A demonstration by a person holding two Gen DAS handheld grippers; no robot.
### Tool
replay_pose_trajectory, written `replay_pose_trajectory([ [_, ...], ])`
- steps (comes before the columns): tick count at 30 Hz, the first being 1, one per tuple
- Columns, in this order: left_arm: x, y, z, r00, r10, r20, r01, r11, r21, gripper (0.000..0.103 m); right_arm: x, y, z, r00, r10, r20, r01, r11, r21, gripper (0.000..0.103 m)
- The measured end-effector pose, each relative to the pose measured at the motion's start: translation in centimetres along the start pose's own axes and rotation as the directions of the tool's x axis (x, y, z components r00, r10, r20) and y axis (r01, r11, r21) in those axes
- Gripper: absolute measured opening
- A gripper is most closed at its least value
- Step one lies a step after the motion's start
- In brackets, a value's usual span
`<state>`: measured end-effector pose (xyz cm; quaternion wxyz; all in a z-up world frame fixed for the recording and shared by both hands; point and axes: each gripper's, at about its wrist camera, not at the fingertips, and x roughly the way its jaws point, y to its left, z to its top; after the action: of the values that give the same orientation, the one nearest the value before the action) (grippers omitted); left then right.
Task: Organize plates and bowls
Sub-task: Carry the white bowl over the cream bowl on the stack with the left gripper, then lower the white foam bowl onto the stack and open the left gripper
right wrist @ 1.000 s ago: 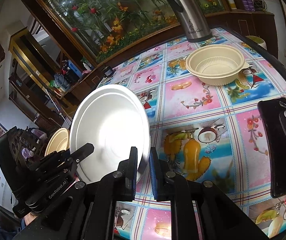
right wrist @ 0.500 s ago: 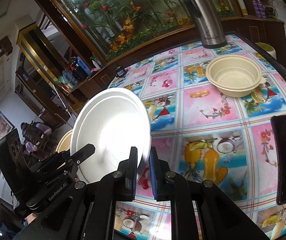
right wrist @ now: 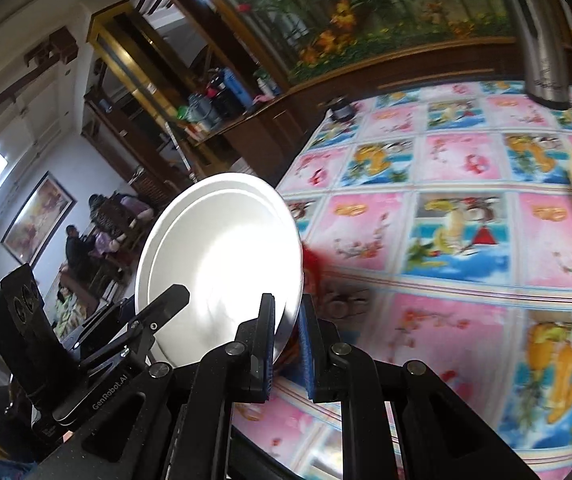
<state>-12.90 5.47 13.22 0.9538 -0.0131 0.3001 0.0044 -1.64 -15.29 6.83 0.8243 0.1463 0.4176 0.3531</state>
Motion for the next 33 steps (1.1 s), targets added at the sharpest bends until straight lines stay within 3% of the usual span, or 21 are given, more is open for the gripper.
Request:
replay_pose_trajectory([
  [4, 1.3, 2.2, -1.1, 0.999, 0.021, -0.04, -0.023, 0.999, -0.045, 0.032, 3.2, 0.9, -0.3, 0.998, 0.015, -0.067, -0.014, 1.0, 0.005, 0.013],
  [10, 3.0, 2.7, -2.1, 0.996, 0.014, -0.087, -0.02, 0.997, -0.069, 0.032, 5.5, 0.7, -0.5, 0.993, 0.007, -0.121, -0.004, 1.0, 0.025, 0.013],
  [26, 3.4, 3.5, -2.4, 0.995, 0.024, -0.1, -0.033, 0.996, -0.084, 0.032, 6.1, 0.6, -0.8, 0.991, -0.003, -0.133, 0.005, 1.0, 0.021, 0.015],
  [33, 2.8, 4.2, -2.3, 0.995, 0.038, -0.089, -0.048, 0.993, -0.105, 0.041, 5.5, 1.0, -0.9, 0.993, -0.006, -0.121, 0.006, 1.0, -0.001, 0.016],
])
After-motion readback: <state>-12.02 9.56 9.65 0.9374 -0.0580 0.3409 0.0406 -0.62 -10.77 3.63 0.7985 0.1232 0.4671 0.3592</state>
